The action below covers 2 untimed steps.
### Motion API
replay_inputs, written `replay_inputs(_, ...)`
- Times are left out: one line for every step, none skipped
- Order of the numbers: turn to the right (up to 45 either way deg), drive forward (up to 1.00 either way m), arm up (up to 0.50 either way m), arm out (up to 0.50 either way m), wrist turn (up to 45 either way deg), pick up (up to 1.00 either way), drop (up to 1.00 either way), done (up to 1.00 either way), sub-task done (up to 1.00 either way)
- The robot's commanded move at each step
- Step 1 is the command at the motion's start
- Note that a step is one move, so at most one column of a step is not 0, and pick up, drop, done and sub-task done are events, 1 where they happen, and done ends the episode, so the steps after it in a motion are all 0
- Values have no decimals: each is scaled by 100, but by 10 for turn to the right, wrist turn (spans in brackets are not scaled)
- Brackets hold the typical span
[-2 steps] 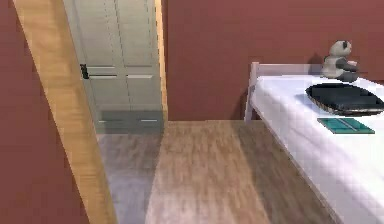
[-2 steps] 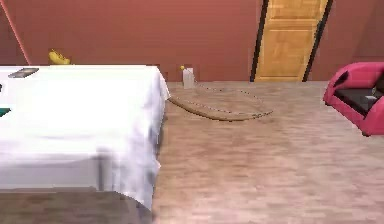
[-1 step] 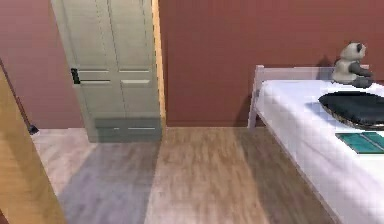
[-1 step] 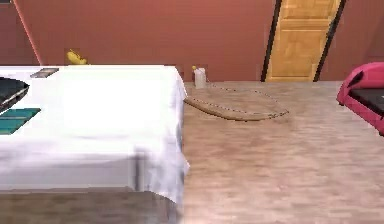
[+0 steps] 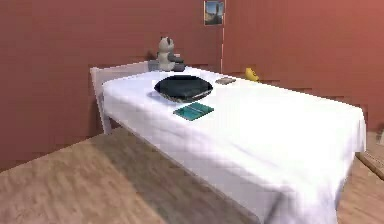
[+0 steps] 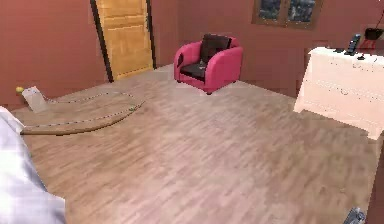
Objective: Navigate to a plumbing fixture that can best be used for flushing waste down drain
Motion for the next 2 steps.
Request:
replay_inputs(390, 0, 0, 0, 0, 0, 0, 0, 0)
replay_inputs(0, 15, 0, 0, 0, 0, 0, 0, 0)
